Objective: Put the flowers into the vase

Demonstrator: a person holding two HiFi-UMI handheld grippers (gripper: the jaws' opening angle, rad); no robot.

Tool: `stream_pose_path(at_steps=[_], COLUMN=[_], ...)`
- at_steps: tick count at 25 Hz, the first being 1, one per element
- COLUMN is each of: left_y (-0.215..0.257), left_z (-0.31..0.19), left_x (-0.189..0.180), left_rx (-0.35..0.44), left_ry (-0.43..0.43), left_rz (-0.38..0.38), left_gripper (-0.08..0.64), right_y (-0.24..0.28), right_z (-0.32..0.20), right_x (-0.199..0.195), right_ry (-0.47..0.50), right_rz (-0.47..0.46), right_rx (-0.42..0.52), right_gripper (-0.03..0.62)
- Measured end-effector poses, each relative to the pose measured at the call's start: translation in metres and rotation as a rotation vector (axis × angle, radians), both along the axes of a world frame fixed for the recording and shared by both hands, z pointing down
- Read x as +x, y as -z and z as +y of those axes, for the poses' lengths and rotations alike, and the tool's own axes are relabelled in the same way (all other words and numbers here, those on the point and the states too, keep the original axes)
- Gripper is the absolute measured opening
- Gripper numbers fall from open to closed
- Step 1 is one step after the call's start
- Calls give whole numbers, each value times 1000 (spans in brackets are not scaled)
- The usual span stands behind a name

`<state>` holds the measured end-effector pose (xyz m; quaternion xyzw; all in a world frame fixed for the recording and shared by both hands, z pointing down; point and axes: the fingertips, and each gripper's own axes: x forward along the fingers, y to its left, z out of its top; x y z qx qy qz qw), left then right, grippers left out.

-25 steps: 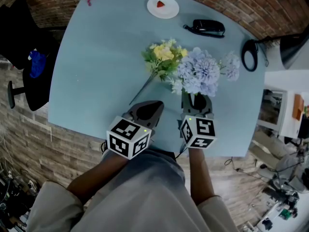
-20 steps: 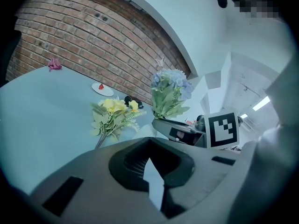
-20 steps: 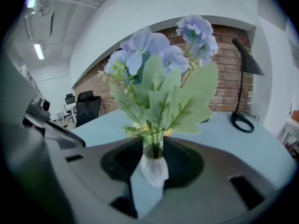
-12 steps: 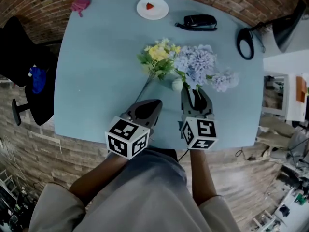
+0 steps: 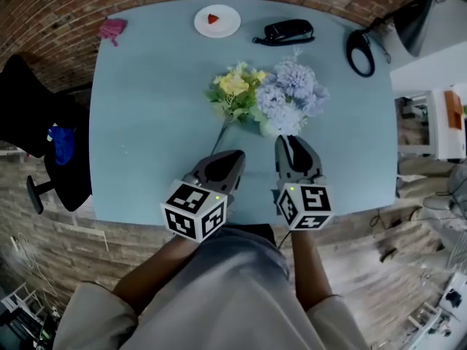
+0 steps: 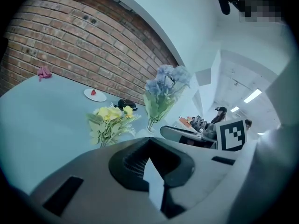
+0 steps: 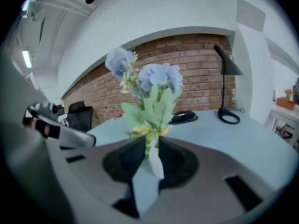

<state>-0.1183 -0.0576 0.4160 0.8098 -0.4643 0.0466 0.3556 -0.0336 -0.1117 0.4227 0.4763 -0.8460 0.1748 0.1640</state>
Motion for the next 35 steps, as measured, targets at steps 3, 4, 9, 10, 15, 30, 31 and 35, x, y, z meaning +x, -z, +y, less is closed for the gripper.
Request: stream_pose_path(at_steps=[3, 4, 9, 10, 15, 30, 31, 35], left_y=[4, 4, 8, 9, 9, 35, 36, 43], left_z=[2, 2, 6, 7, 11, 16, 17, 21], left_x=[0, -1, -1, 0, 0, -9, -9, -11], left_rx=[7, 8, 19, 20, 28, 85, 88, 106], left_ry=[-10, -14, -37, -43, -70, -106, -111, -131], left_rz=[6, 9, 4, 4, 3, 25, 26, 33], left_gripper=[15, 15, 15, 15, 15, 15, 15, 15], right_y=[5, 7, 17, 19, 26, 66, 67, 70], right_z=[7, 9, 22, 25, 39, 80, 82, 89], right_x=[1, 1, 1, 1, -6, -25, -26, -33], right_ry=[-17, -22, -35, -40, -47, -74, -74, -67], right_rz=[-35, -42, -66, -72, -97, -174, -175, -171], right_rx=[-6, -4, 8, 10, 18, 50, 50, 59], right_gripper=[76, 68, 44, 40, 28, 23, 23, 23])
